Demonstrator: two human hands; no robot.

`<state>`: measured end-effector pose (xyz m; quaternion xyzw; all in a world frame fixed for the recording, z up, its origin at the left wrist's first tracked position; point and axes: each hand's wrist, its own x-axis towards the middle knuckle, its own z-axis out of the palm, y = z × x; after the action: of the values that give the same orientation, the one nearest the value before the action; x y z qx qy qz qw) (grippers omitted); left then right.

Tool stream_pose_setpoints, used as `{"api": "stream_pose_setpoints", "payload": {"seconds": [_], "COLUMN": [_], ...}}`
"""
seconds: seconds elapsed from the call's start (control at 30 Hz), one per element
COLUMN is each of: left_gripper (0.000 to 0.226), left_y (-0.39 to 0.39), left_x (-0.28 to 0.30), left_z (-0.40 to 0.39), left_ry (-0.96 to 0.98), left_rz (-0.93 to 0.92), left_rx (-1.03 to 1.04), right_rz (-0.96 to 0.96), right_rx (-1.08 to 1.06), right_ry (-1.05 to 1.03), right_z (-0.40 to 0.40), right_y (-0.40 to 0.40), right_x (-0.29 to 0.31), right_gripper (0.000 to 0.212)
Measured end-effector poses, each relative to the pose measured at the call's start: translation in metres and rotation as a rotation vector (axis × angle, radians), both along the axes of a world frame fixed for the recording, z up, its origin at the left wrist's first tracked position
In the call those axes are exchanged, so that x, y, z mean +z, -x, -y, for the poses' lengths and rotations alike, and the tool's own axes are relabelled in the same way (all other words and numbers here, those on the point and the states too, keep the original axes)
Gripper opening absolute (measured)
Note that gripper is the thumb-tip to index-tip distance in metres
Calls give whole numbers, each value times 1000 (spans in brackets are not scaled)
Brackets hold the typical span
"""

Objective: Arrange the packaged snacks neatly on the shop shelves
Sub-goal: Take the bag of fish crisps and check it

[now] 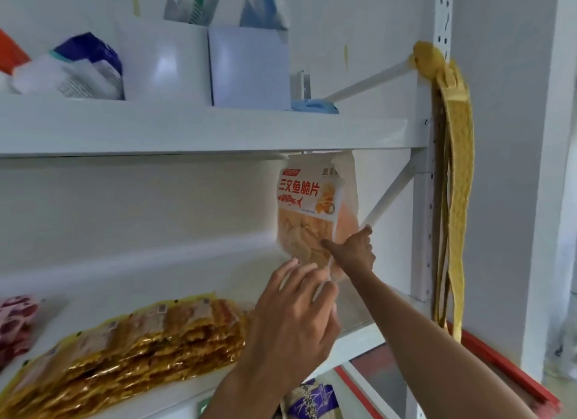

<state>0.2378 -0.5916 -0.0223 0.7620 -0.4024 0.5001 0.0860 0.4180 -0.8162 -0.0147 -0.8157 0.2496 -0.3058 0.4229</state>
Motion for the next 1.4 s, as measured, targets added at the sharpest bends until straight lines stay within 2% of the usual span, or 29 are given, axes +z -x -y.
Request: {"api": "stream_pose_setpoints", "payload": {"seconds": [0.1,0.27,0.43,0.6,0.67,0.73,0.83,0.9,0.97,1.0,1.07,1.13,1.17,1.27,1.33,1.4], "left_gripper": [35,30,28,22,20,27,37,45,49,52,63,77,75,34,36,42], "left_y": [-7,-9,18,55,66,77,89,100,114,120,144,181,204,260,278,294], "left_x": [-11,-20,-17,-18,-26,-32,-45,-46,-35,-31,-30,-49,-64,-113,-144,-164], "left_z": [-5,-17,-41,-73,-88,-105,-126,-138,-141,-138,-133,-128,-128,-136,-151,-168], "left_ry": [-10,-2,164,244,304,372,404,445,456,414,240,124,109,200,190,196], "left_rz": [-11,-68,-22,-84,-193,-378,-656,-920,-1298,-1480,-1705,-1773,-1744,-1656,-1606,-1607], "left_rx": [-1,-10,-281,-499,-524,-494,-407,-501,-682,-753,-804,-816,-811,-823,-753,-712], "right_rz": [29,-43,-8,177,243,356,466,481,476,444,345,312,314,364,383,413], "right_rx": [-26,-35,-110,-83,-123,-143,-129,-150,-190,-192,-171,-177,-194,-229,-271,-259], "right_ry": [41,163,311,155,102,-5,-142,-162,-176,-188,-248,-362,-416,-598,-731,-792], "right_z": [-12,-18,-30,-70,-86,-102,-138,-167,-190,-202,-222,-239,-247,-264,-275,-289], "right_y": [9,63,168,271,316,367,453,513,565,586,623,657,673,722,743,763], "right_x": [-4,8,11,11,3,-8,-30,-45,-61,-70,-93,-126,-143,-190,-218,-243], "right_gripper": [105,105,94,76,62,48,44,49,47,51,61,41,32,24,16,28]}}
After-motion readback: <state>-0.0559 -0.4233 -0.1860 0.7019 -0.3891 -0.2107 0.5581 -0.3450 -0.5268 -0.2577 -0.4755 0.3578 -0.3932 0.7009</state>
